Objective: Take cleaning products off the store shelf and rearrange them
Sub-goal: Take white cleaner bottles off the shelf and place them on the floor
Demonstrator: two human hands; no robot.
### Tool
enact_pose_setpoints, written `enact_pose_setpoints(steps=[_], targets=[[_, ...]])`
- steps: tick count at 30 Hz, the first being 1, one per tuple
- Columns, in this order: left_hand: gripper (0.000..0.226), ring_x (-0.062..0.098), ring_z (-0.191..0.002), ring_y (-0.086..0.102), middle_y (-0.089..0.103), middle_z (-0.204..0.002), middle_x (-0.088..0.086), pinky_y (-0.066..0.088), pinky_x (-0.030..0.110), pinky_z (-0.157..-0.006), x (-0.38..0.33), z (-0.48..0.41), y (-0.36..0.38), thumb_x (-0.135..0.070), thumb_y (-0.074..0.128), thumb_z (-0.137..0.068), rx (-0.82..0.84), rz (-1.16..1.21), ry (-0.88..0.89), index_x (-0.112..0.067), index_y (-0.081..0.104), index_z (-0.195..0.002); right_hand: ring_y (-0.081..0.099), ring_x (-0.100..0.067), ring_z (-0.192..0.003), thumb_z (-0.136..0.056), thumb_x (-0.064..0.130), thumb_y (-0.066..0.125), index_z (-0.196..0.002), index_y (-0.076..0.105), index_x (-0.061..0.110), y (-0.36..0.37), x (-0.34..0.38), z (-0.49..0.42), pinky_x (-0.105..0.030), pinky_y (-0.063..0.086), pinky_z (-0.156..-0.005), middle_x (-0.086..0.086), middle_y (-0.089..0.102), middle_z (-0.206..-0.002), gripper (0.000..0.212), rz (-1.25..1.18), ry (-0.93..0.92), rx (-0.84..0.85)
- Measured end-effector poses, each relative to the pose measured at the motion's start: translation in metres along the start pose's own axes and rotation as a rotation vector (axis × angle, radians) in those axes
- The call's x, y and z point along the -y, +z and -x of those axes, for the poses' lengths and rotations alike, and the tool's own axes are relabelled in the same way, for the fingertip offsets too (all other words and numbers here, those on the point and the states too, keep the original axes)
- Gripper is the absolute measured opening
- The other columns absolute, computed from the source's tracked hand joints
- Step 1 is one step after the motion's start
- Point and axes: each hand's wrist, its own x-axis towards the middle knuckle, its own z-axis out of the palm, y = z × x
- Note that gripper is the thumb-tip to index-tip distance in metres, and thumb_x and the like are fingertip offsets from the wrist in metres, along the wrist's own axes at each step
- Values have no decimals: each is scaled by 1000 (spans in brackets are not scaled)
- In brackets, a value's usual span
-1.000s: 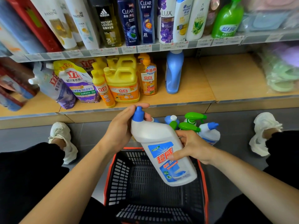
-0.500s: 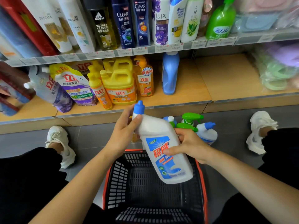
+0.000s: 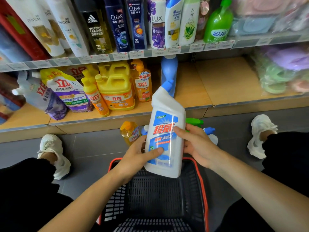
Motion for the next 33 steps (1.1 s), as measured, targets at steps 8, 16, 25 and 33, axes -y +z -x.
enact_pose_setpoints(steps=[8, 16, 25, 33], targets=[[39, 26, -105, 73, 71, -124, 14, 60, 34, -77, -16, 2, -6, -46, 68, -85, -29, 361, -46, -21, 75, -114, 63, -38, -121, -90, 23, 67, -139, 55, 20, -5, 9, 2, -54, 58, -89, -16, 64, -134, 50, -111, -85, 178], [35, 29, -111, 71, 70, -126, 14, 61, 34, -77, -16, 2, 6, -31, 64, -95, -69, 370, 67, -19, 66, -127, 67, -30, -116, -82, 18, 75, -134, 59, 21, 3, 10, -1, -43, 60, -79, -11, 69, -126, 54, -125, -125, 25], [64, 27, -124, 63, 65, -135, 6, 59, 34, -88, -23, 3, -1, -25, 71, -89, -2, 58, 290, -23, 47, -149, 69, -31, -112, -80, 17, 76, -132, 58, 17, -3, 23, -1, -52, 58, -89, -10, 71, -122, 56, -29, -34, 35], [87, 30, -143, 37, 31, -157, 9, 40, 43, -114, -30, 1, -15, -29, 92, -71, -76, -858, 815, -16, 51, -146, 73, -30, -102, -74, 27, 77, -128, 63, 14, 3, 34, 4, -41, 62, -75, -10, 73, -118, 57, -95, -5, -88]])
